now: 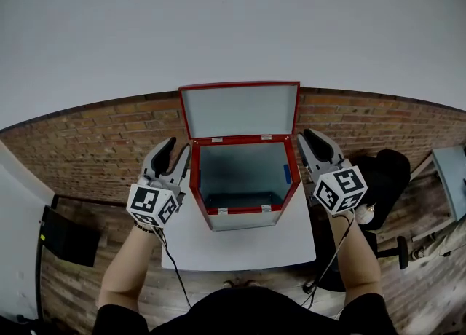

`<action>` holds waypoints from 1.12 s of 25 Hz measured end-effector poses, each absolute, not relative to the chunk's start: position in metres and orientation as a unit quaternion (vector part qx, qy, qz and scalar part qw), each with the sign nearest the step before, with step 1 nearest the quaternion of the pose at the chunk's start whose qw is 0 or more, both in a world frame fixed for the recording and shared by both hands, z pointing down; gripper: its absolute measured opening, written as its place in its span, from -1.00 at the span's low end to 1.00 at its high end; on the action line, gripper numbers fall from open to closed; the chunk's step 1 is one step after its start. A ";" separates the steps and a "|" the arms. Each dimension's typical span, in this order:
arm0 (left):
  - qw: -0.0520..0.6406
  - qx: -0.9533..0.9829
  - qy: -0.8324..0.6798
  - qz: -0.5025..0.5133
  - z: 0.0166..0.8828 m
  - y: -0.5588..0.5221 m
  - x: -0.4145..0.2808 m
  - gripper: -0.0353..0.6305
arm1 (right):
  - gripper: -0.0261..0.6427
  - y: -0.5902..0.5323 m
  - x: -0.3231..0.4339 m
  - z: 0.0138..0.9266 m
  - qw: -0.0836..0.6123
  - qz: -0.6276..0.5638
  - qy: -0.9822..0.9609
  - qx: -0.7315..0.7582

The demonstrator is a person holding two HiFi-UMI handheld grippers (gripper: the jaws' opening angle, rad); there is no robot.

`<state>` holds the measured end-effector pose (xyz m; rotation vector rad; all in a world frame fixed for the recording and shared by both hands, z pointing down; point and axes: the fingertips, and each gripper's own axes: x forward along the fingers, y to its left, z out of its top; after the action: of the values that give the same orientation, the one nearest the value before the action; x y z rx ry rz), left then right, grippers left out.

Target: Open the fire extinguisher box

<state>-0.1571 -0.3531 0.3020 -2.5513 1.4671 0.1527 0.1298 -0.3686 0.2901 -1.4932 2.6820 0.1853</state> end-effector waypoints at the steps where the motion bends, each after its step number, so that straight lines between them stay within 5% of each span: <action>1: 0.095 -0.864 0.491 0.054 0.305 -0.342 -0.153 -0.30 | -0.68 -0.358 0.125 0.293 0.032 0.060 0.875 -0.480; 15: 0.041 -0.874 0.480 0.070 0.372 -0.256 -0.121 -0.73 | -0.86 -0.262 0.082 0.374 0.017 0.056 0.895 -0.443; 28: 0.016 -0.893 0.447 0.052 0.429 -0.208 -0.090 -0.75 | -0.86 -0.218 0.068 0.442 -0.012 0.005 0.892 -0.451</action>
<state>-0.0900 -0.2083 0.4291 -2.7761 1.3903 0.1607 0.0684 -0.2177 0.4415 -1.4274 2.8245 0.0164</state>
